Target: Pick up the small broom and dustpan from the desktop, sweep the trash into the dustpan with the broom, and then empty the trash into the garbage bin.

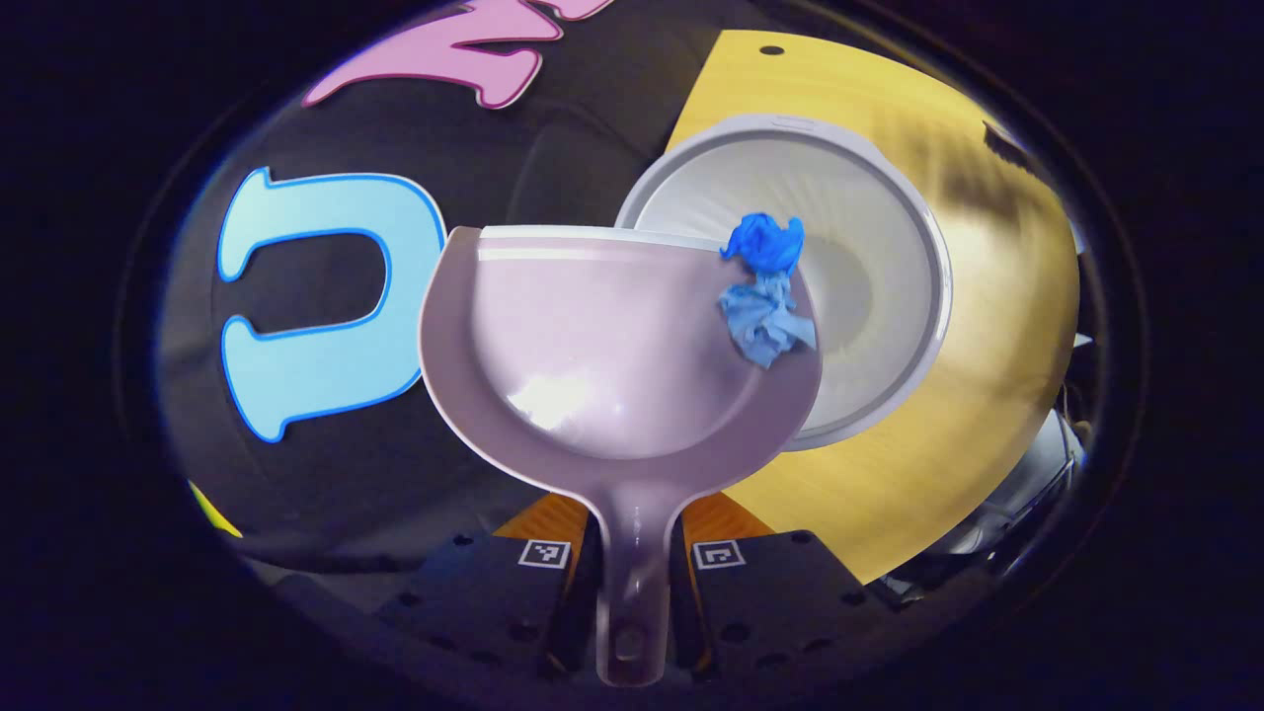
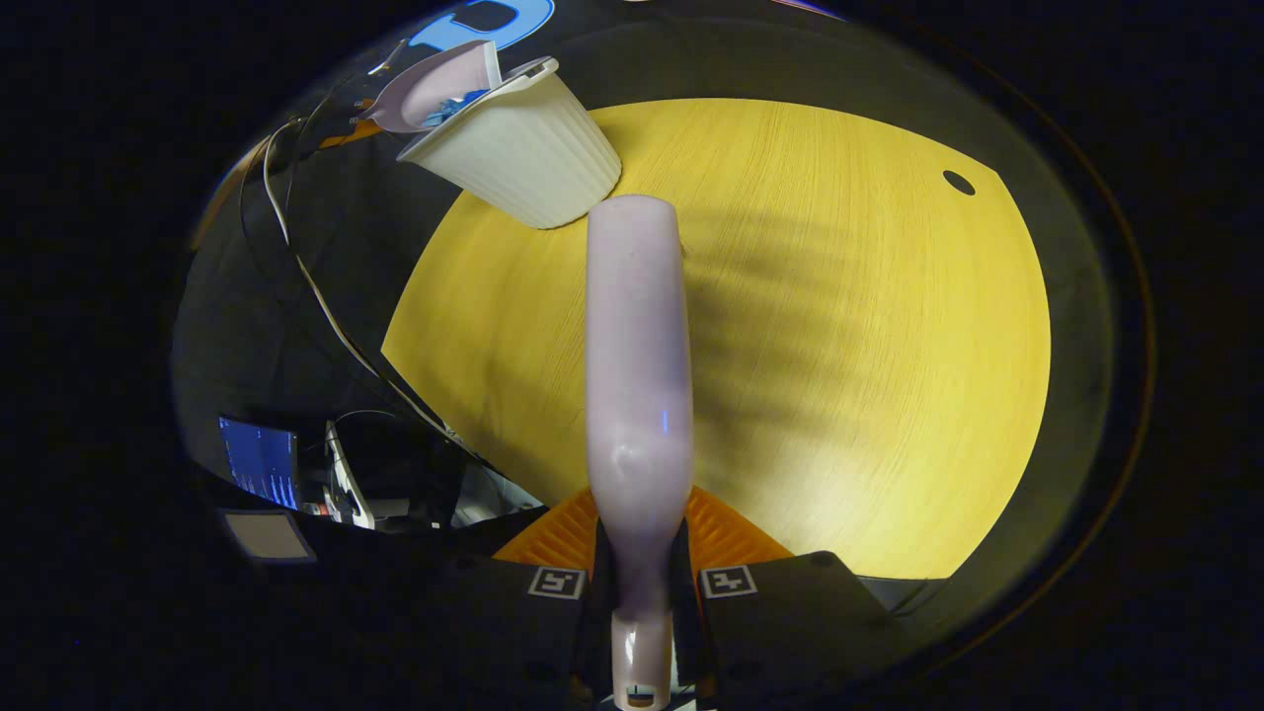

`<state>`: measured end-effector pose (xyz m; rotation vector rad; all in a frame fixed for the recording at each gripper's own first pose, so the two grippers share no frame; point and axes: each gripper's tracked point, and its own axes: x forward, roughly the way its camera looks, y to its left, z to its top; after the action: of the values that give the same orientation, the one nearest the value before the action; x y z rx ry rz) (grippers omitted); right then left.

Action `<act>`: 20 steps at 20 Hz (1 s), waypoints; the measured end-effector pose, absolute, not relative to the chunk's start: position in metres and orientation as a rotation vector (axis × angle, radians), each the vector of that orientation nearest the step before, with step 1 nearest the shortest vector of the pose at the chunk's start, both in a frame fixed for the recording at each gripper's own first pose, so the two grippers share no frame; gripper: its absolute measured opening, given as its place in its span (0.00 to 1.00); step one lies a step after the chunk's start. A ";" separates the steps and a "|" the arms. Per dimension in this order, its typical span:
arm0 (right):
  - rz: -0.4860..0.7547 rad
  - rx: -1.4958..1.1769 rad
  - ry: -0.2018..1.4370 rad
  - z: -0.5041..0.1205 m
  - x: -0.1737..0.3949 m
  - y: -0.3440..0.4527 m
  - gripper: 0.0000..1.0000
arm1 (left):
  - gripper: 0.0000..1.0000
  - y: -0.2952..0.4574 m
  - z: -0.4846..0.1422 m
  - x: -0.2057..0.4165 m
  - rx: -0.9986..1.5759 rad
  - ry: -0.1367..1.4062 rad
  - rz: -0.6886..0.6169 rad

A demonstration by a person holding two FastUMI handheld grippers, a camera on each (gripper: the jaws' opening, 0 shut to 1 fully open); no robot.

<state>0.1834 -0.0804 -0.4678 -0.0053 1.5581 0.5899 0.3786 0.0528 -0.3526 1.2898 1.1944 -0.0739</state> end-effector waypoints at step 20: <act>0.399 0.029 1.443 -0.483 0.215 -0.078 0.28 | 0.28 -0.196 -0.467 0.282 0.468 0.653 -0.192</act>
<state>0.2151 -0.0778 -0.4832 0.0285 1.4426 0.3988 0.2815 -0.1956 -0.4674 0.4678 0.6532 -0.1919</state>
